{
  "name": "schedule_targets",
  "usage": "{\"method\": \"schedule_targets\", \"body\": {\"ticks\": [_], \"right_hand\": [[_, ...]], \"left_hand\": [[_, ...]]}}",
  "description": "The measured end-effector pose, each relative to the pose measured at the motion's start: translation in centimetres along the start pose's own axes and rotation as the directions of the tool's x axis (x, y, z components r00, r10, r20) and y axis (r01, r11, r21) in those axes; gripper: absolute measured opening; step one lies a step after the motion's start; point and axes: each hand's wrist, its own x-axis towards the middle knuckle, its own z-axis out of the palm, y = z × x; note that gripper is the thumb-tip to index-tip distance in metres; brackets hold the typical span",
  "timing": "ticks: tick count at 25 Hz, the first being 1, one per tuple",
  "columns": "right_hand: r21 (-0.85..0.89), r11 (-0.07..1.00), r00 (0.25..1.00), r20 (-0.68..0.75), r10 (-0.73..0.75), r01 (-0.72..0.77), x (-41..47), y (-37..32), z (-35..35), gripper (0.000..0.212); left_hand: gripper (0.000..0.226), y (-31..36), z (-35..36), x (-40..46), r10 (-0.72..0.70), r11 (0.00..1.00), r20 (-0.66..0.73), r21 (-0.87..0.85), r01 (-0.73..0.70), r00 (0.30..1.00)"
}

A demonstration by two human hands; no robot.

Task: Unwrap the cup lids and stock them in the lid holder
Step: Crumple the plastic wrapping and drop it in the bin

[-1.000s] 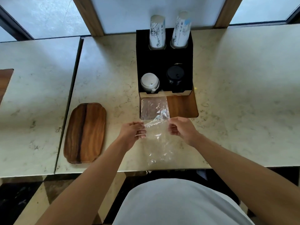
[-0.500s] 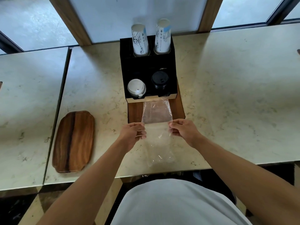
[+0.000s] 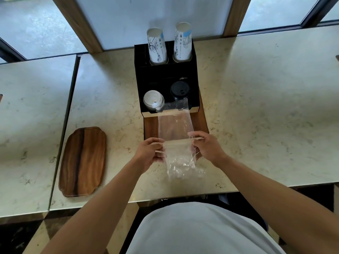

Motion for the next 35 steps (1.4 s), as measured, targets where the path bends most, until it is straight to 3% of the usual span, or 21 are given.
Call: {"method": "schedule_targets", "body": {"ticks": [6,11,14,18,24,29,31,35], "right_hand": [[0.321,0.943,0.995,0.078,0.066,-0.087,0.3,0.3,0.0,0.029],[0.402,0.901,0.984,0.139,0.114,-0.161,1.0,1.3,-0.5,0.048],[0.386,0.896,0.968,0.199,0.15,-0.218,1.0,1.9,-0.8,0.037],[0.337,0.911,0.962,0.213,0.173,-0.239,0.9,1.9,-1.0,0.024],[0.007,0.992,0.976,0.176,0.124,-0.127,0.6,1.4,-0.6,0.022],[-0.176,0.977,0.979,0.142,0.145,-0.119,0.0,0.8,-0.5,0.006],[-0.223,0.971,0.972,0.194,0.132,-0.088,-0.2,0.3,-0.5,0.023],[-0.012,0.99,0.909,0.396,0.132,-0.139,0.2,-0.6,-0.4,0.054]], "left_hand": [[0.032,0.3,0.0,0.0,-0.101,0.967,0.03,-0.233,0.105,0.994],[0.038,0.2,0.1,-0.3,-0.127,0.954,0.113,-0.256,0.153,0.985],[0.043,0.1,0.0,-0.8,-0.111,0.972,0.195,-0.185,0.148,0.975],[0.07,-0.3,-0.3,-0.9,-0.013,0.989,0.272,0.145,-0.028,0.962],[0.075,0.5,-0.4,-0.8,0.127,0.988,0.302,0.047,-0.147,0.945],[0.045,0.7,0.1,-0.3,0.145,0.989,0.207,-0.025,-0.143,0.967],[0.036,0.9,0.2,-0.2,0.13,0.991,0.183,-0.035,-0.125,0.975],[0.031,1.2,0.7,-0.3,0.084,0.996,0.207,-0.012,-0.083,0.975]]}}
